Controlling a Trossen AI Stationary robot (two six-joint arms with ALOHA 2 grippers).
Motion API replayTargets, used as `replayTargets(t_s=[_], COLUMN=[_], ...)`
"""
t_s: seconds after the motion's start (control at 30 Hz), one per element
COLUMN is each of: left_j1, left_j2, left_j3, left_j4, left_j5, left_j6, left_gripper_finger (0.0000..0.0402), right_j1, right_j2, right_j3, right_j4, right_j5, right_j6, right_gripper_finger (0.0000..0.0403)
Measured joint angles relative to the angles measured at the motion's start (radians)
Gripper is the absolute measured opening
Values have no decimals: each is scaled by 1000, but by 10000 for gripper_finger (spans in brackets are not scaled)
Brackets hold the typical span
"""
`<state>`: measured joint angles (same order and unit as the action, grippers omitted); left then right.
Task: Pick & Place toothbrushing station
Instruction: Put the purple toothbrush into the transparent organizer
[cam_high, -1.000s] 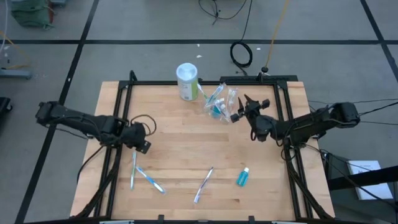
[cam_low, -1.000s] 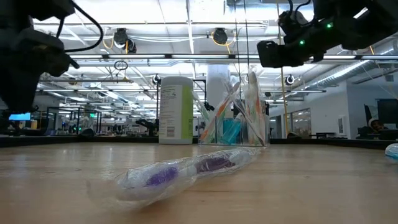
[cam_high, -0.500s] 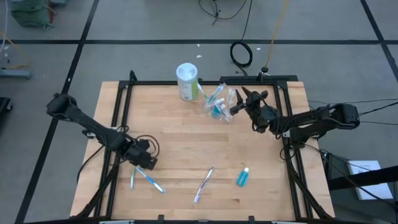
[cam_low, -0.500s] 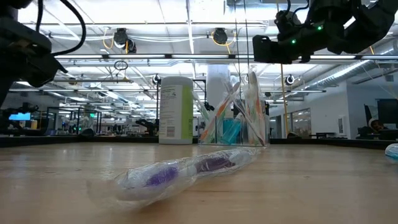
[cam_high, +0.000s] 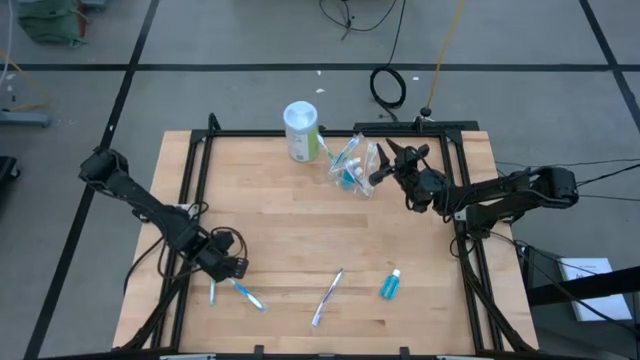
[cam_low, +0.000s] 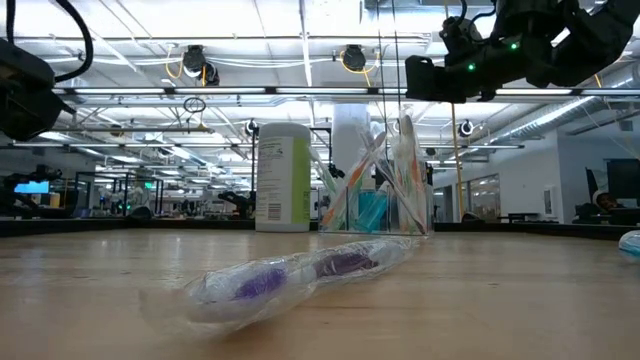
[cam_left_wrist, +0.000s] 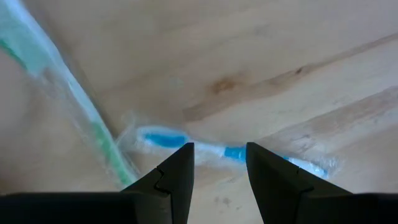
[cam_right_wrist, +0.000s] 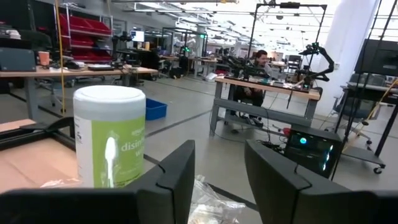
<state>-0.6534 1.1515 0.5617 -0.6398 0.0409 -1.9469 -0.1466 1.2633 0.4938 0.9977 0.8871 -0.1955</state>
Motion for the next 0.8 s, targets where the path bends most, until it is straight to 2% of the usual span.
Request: replayTargets(t_s=[0.2,0.37,0.47,0.6,0.7,0.8], left_j1=[-14,-14,-17,-16,-4,16], left_j2=[0,0,0,0,0,0], left_j3=[0,0,0,0,0,0], left_j4=[-1,-6,-43,-72,-43,-14], left_j5=[-83,-46,-33,-50,-117,-150], left_j6=[10,6,-23,17,107,207], left_gripper_finger=[147,147,147,147,147,147], right_j1=[4,4,4,4,4,4], right_j2=[0,0,0,0,0,0], right_j3=[0,0,0,0,0,0], right_j4=[0,0,0,1,1,-3], right_j5=[-2,-4,-44,-146,-247,-485], right_j6=[0,0,1,1,-11,-58], right_gripper_finger=[130,130,130,130,130,130])
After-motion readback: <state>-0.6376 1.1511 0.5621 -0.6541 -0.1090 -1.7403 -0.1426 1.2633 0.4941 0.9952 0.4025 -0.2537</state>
